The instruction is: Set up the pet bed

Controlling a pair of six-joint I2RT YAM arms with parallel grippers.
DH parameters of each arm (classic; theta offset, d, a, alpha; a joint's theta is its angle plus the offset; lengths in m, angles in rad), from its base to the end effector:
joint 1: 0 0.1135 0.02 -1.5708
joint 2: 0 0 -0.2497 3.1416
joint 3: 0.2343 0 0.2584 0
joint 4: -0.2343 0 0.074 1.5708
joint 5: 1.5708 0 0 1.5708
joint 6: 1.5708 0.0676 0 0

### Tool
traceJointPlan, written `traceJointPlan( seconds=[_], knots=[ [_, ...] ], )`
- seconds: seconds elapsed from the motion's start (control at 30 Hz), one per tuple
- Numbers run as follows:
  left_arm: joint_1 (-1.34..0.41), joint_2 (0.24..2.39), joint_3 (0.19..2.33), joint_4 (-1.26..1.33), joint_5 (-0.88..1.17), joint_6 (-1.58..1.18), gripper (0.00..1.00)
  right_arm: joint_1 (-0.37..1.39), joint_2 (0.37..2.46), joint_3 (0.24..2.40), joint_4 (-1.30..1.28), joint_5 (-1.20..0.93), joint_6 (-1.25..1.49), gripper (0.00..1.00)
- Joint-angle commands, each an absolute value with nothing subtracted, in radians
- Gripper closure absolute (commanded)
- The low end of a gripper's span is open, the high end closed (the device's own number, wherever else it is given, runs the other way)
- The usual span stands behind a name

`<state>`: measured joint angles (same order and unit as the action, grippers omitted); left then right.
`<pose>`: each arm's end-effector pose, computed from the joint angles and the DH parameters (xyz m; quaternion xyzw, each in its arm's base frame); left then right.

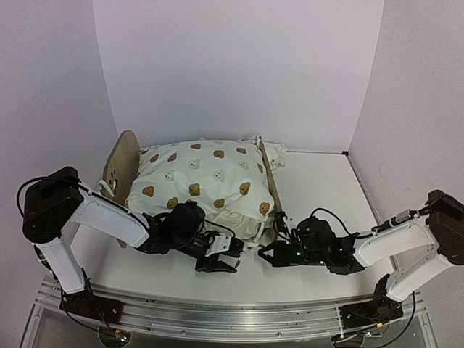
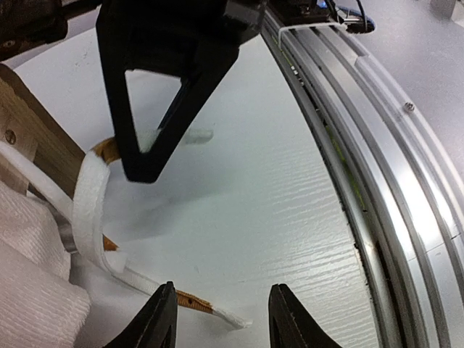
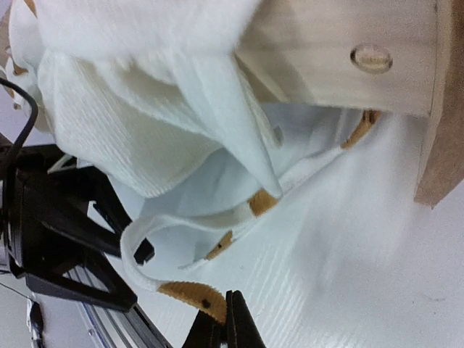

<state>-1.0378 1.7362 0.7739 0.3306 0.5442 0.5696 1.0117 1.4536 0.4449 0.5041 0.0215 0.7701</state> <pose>0.1530 -0.3282 0.1100 0.7028 0.5086 -0.3342 0.3684 0.1601 0.2531 0.1123 -0.0983 0.8556 0.3894 0.3267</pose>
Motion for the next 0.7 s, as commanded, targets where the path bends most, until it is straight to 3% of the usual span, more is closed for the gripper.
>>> traceJointPlan(
  seconds=[0.0, 0.23, 0.4, 0.67],
  knots=[
    [-1.034, 1.743, 0.763, 0.389, 0.48, 0.607, 0.56, 1.046, 1.427, 0.521, 0.262, -0.053, 0.723, 0.99],
    [-1.036, 1.665, 0.697, 0.547, 0.586, 0.636, 0.54, 1.075, 1.465, 0.58, 0.268, -0.16, 0.733, 0.99],
    [-1.038, 1.694, 0.7, 0.432, 0.591, 0.702, 0.56, 1.075, 1.452, 0.597, 0.27, -0.131, 0.738, 0.99],
    [-1.041, 1.77, 0.71, 0.408, 0.495, 0.688, 0.5, 1.074, 1.422, 0.569, 0.254, -0.098, 0.757, 1.0]
  ],
)
